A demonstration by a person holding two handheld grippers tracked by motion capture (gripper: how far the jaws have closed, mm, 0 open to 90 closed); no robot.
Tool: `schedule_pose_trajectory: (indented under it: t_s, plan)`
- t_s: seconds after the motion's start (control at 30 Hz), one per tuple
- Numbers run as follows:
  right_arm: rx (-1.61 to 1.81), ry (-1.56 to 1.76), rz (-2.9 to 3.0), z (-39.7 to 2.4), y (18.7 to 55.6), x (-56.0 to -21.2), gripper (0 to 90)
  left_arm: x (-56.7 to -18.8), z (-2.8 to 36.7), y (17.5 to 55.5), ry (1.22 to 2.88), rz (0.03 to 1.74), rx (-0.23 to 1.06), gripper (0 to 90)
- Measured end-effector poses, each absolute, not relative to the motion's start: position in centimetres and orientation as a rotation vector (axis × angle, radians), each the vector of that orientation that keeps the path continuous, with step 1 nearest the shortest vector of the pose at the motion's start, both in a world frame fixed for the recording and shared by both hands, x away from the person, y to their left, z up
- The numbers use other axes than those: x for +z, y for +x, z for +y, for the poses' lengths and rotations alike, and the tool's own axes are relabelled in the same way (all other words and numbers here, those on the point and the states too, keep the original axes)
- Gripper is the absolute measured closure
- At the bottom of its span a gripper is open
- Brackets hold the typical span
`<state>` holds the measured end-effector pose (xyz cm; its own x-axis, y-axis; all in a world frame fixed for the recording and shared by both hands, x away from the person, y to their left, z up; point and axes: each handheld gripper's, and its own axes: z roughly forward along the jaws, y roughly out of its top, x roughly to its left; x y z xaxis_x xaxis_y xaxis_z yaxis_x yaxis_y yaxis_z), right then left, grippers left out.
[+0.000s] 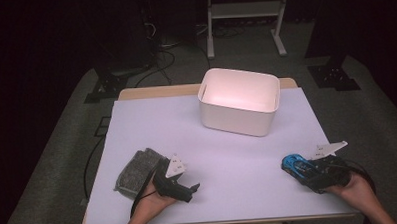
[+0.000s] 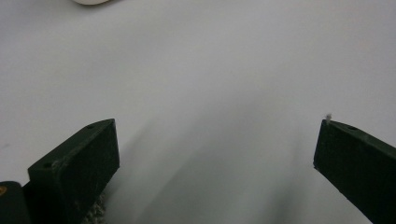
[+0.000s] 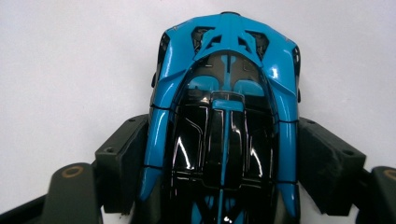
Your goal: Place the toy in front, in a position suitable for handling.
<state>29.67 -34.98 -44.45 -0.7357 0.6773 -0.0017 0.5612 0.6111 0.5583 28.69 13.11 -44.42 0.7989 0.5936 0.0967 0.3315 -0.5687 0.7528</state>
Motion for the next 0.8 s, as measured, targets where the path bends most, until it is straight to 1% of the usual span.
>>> schedule_pose_trajectory:
  t_s: [0.6, 0.67, 0.8]
  plan:
    - [0.827, 0.988, 2.633, -35.66, 29.51, -44.24, 24.9, -44.38, 13.12, 28.74, 2.215, 0.685, 0.435, 0.0]
    - [0.845, 0.979, 2.630, -35.75, 29.49, -44.09, 26.8, -44.36, 13.12, 28.73, 2.215, 0.684, 0.436, 0.0]
    - [0.826, 0.959, 2.639, -35.51, 29.51, -43.88, 27.0, -44.36, 13.14, 28.75, 2.215, 0.686, 0.436, 0.0]
